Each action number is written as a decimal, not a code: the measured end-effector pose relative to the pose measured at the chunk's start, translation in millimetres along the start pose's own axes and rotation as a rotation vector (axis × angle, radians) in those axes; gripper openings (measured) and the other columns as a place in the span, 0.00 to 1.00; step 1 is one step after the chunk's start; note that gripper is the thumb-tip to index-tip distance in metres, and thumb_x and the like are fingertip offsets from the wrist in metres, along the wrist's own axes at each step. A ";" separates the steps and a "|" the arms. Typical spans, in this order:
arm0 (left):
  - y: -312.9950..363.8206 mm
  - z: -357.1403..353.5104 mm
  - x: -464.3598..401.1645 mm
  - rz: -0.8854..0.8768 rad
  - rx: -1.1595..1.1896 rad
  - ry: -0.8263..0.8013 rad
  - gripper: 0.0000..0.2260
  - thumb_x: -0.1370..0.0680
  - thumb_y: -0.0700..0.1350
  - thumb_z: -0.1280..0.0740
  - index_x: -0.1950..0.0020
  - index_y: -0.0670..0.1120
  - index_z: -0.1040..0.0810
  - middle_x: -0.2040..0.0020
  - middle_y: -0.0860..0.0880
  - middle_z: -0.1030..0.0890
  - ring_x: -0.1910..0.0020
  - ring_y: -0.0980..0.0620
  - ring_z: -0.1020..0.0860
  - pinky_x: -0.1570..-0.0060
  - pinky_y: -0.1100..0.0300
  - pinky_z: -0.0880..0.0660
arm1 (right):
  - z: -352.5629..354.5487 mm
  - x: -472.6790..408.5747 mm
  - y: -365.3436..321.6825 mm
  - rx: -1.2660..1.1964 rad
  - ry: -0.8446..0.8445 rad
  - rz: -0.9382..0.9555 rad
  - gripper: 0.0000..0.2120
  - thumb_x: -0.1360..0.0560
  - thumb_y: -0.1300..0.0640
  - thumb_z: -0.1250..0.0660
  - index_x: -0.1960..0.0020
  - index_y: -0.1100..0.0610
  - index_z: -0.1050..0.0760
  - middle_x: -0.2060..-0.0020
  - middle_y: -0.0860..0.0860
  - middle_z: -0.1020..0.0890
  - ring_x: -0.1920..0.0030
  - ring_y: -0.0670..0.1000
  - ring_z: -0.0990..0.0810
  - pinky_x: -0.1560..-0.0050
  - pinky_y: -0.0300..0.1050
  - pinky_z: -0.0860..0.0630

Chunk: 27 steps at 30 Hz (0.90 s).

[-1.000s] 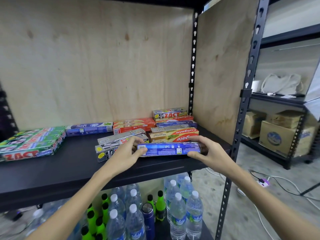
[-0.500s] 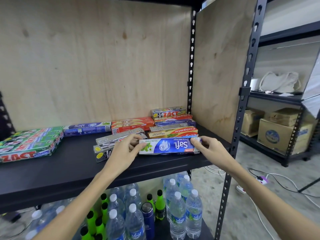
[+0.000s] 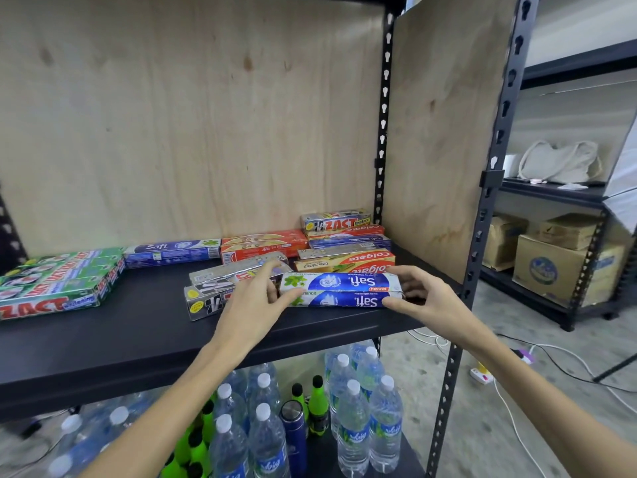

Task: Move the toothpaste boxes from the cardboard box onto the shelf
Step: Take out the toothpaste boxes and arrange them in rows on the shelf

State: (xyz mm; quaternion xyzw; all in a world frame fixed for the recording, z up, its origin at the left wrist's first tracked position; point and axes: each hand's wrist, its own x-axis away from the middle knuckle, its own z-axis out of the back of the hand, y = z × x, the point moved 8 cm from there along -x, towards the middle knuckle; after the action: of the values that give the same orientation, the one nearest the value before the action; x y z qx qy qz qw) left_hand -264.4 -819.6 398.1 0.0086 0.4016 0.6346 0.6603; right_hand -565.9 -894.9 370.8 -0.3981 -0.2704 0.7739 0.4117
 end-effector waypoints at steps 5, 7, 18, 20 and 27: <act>20.2 -1.2 24.3 -0.039 0.020 0.059 0.11 0.22 0.59 0.31 0.50 0.58 0.31 0.63 0.54 0.24 0.62 0.56 0.24 0.60 0.51 0.23 | -4.8 17.1 -10.9 -0.013 0.082 0.025 0.23 0.31 0.41 0.21 0.39 0.44 0.22 0.48 0.42 0.16 0.46 0.45 0.18 0.44 0.47 0.20; 26.7 -10.3 36.1 -0.022 0.130 0.056 0.10 0.23 0.61 0.32 0.50 0.58 0.28 0.56 0.58 0.22 0.53 0.59 0.24 0.51 0.51 0.23 | -8.6 28.9 -22.5 -0.024 0.140 0.028 0.22 0.33 0.41 0.21 0.42 0.45 0.20 0.50 0.42 0.16 0.49 0.44 0.18 0.49 0.43 0.20; 60.2 -11.7 87.8 0.011 0.277 0.039 0.35 0.28 0.79 0.47 0.32 0.60 0.25 0.38 0.65 0.27 0.33 0.64 0.31 0.29 0.50 0.35 | -70.7 80.4 -74.1 -0.370 0.187 -0.060 0.27 0.20 0.33 0.46 0.32 0.46 0.23 0.42 0.40 0.16 0.39 0.38 0.20 0.36 0.42 0.25; 57.1 -8.6 93.3 0.034 0.326 -0.008 0.38 0.31 0.80 0.44 0.26 0.61 0.32 0.36 0.66 0.31 0.33 0.65 0.31 0.32 0.54 0.30 | -82.6 85.2 -81.5 -0.509 0.154 -0.113 0.28 0.18 0.35 0.53 0.32 0.46 0.23 0.42 0.40 0.15 0.37 0.39 0.21 0.31 0.45 0.29; 40.7 13.1 111.5 0.033 0.367 0.005 0.41 0.31 0.66 0.28 0.22 0.60 0.41 0.32 0.63 0.36 0.35 0.74 0.32 0.45 0.80 0.33 | -143.9 86.8 -92.9 -0.805 0.012 -0.214 0.35 0.20 0.30 0.58 0.34 0.47 0.20 0.44 0.50 0.15 0.39 0.49 0.19 0.29 0.53 0.31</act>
State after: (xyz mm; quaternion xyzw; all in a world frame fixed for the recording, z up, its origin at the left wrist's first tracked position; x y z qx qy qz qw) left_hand -305.5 -710.9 370.2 0.1341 0.5121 0.5614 0.6361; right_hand -435.9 -760.0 328.8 -0.5015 -0.5888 0.5567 0.3031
